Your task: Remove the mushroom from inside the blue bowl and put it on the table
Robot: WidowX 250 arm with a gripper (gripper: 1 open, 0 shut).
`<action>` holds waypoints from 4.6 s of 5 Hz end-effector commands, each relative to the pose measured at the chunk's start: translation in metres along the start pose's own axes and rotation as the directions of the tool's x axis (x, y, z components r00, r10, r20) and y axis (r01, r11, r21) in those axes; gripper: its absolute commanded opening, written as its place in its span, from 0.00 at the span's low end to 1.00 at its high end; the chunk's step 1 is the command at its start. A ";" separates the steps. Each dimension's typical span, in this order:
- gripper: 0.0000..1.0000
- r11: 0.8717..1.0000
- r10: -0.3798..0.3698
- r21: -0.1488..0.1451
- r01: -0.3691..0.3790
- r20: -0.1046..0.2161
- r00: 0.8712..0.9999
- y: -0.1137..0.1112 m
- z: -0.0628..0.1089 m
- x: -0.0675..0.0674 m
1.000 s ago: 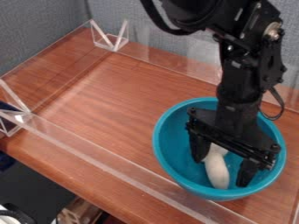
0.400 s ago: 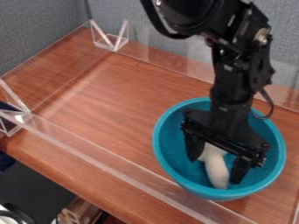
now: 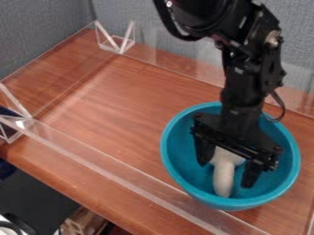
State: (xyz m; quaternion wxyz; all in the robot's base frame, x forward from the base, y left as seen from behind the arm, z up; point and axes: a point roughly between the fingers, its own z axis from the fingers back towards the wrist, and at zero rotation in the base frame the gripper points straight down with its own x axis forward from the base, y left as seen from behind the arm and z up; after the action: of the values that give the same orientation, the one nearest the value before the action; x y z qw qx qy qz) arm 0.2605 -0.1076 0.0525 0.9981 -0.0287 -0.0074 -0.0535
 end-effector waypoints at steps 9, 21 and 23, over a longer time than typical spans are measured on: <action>0.00 0.999 0.028 0.017 -0.033 0.214 0.977 0.035 0.100 0.035; 0.00 0.994 0.020 0.102 -0.048 0.256 0.966 0.143 0.060 0.108; 0.00 0.994 -0.005 0.106 -0.025 0.270 0.963 0.141 0.057 0.114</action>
State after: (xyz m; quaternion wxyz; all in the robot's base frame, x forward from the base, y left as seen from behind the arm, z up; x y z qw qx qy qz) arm 0.3785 0.0250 0.0835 0.9925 0.0157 -0.1138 -0.0419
